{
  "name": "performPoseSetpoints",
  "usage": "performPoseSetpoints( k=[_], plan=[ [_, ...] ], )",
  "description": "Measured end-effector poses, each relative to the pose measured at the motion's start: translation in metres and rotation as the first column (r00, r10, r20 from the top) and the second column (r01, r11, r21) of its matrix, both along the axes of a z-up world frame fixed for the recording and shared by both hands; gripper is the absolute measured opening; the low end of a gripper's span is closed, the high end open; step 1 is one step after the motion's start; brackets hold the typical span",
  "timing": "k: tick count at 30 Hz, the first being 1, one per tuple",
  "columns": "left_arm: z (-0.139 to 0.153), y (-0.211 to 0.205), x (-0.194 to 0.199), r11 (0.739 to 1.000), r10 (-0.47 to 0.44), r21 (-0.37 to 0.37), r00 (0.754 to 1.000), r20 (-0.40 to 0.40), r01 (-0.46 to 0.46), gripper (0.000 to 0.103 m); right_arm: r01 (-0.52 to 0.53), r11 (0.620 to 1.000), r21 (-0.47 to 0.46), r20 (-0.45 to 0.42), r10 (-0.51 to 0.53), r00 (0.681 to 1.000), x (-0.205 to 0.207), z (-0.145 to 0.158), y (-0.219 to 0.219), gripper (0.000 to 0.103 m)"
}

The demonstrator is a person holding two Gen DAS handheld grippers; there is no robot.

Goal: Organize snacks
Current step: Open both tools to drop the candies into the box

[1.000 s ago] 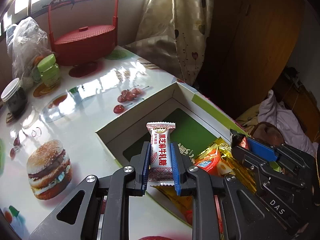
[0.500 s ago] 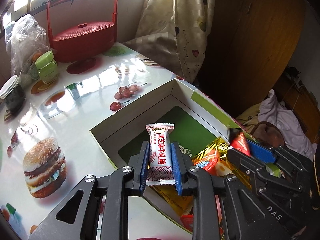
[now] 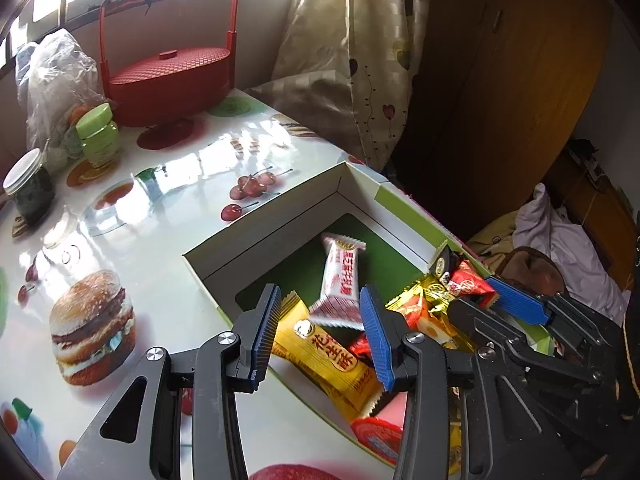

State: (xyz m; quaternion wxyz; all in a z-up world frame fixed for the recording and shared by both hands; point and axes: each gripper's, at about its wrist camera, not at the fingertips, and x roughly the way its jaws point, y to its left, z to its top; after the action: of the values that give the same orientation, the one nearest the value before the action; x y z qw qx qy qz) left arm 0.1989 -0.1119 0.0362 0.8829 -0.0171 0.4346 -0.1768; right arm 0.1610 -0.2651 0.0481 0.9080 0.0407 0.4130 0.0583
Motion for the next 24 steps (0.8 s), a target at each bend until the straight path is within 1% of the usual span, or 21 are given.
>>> performPoseSetpoints(
  k=[2, 4, 12, 14, 22, 24],
  plan=[
    [0.004, 0.001, -0.005, 1.0, 0.008, 0.011, 1.0, 0.01, -0.008, 0.043, 0.006, 1.0, -0.001, 0.002, -0.006, 1.0, -0.002, 0.002, 0.0, 0.042],
    [0.009, 0.001, -0.01, 1.0, 0.011, 0.019, 1.0, 0.02, -0.012, 0.047, 0.01, 1.0, -0.002, 0.012, -0.01, 1.0, -0.006, 0.005, 0.001, 0.043],
    [0.031, 0.009, -0.043, 0.998, 0.051, 0.033, 0.994, 0.093, -0.054, 0.047, 0.022, 1.0, -0.014, 0.041, -0.021, 0.999, -0.024, 0.016, 0.003, 0.05],
    [0.034, 0.012, -0.052, 0.998, 0.055, 0.024, 0.994, 0.1, -0.058, 0.047, 0.018, 1.0, -0.013, 0.054, -0.017, 0.998, -0.03, 0.02, 0.004, 0.051],
    [0.034, 0.022, -0.084, 0.997, 0.076, 0.026, 0.991, 0.115, -0.079, 0.047, 0.002, 1.0, -0.017, 0.077, -0.001, 0.997, -0.057, 0.03, 0.014, 0.053],
    [0.032, 0.025, -0.092, 0.996, 0.08, 0.024, 0.991, 0.107, -0.083, 0.047, 0.0, 1.0, -0.017, 0.079, 0.001, 0.997, -0.063, 0.032, 0.017, 0.054]
  ],
)
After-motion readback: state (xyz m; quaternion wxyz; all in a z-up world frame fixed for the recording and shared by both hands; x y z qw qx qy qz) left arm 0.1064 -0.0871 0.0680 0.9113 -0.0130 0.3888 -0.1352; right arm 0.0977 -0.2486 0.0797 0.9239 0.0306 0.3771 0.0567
